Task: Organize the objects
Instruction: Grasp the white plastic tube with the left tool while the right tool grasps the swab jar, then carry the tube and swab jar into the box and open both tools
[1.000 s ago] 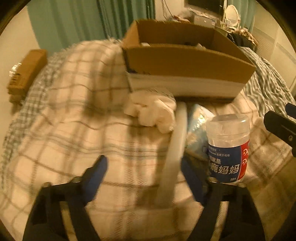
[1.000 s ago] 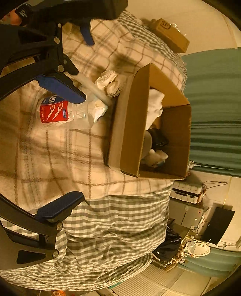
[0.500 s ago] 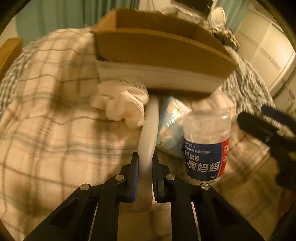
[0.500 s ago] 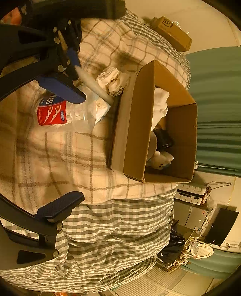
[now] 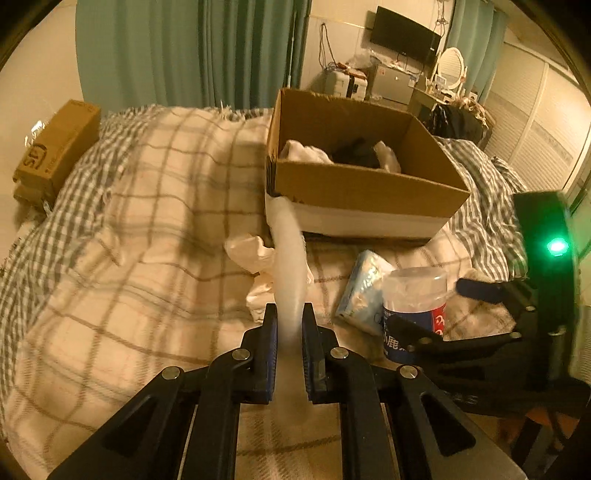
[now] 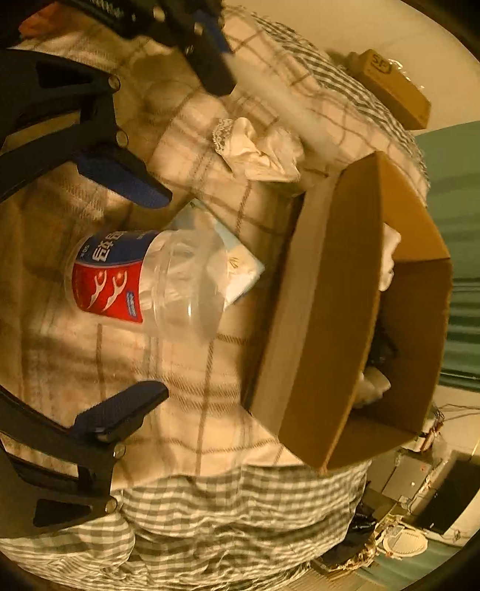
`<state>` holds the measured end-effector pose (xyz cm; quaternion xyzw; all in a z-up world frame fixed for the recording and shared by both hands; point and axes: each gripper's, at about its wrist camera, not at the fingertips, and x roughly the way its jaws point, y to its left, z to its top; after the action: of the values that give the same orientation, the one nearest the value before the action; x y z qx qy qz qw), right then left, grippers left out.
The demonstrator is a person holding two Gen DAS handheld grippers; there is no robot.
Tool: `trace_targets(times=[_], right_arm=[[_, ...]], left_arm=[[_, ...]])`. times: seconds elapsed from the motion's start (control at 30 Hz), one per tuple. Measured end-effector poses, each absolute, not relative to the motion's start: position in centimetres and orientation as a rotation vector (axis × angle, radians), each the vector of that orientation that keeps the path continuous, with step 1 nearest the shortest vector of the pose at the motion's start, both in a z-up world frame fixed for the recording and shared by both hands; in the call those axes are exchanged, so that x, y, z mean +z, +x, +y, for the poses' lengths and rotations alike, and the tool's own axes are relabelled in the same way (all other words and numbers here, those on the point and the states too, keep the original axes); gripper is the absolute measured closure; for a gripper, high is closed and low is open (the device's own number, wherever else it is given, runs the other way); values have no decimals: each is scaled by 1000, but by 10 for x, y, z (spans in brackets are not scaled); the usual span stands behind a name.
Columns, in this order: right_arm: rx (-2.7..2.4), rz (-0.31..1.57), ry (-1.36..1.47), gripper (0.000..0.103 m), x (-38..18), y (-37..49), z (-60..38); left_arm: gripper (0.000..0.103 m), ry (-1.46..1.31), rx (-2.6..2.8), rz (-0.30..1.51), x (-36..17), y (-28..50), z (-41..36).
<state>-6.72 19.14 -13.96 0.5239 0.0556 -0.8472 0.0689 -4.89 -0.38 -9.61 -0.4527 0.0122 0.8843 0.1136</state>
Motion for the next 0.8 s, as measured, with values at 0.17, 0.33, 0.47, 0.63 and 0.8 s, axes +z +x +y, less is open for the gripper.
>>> trace_targets(times=[0.17, 0.33, 0.47, 0.63, 0.8], right_arm=[[-2516, 171, 1589, 40, -144, -66, 191], [-2568, 146, 1495, 41, -124, -53, 197], [-2618, 103, 1392, 41, -97, -36, 202], [-2708, 88, 1216, 41, -51, -15, 201], [-2760, 76, 1062, 41, -3, -5, 202]], left_arm=[[92, -1320, 2602, 25, -85, -44, -4], [92, -1288, 2629, 40, -69, -33, -4], [92, -1237, 2663, 59, -52, -25, -2], [92, -1173, 2702, 76, -30, -20, 0], [92, -1088, 2742, 101, -1, -23, 8]])
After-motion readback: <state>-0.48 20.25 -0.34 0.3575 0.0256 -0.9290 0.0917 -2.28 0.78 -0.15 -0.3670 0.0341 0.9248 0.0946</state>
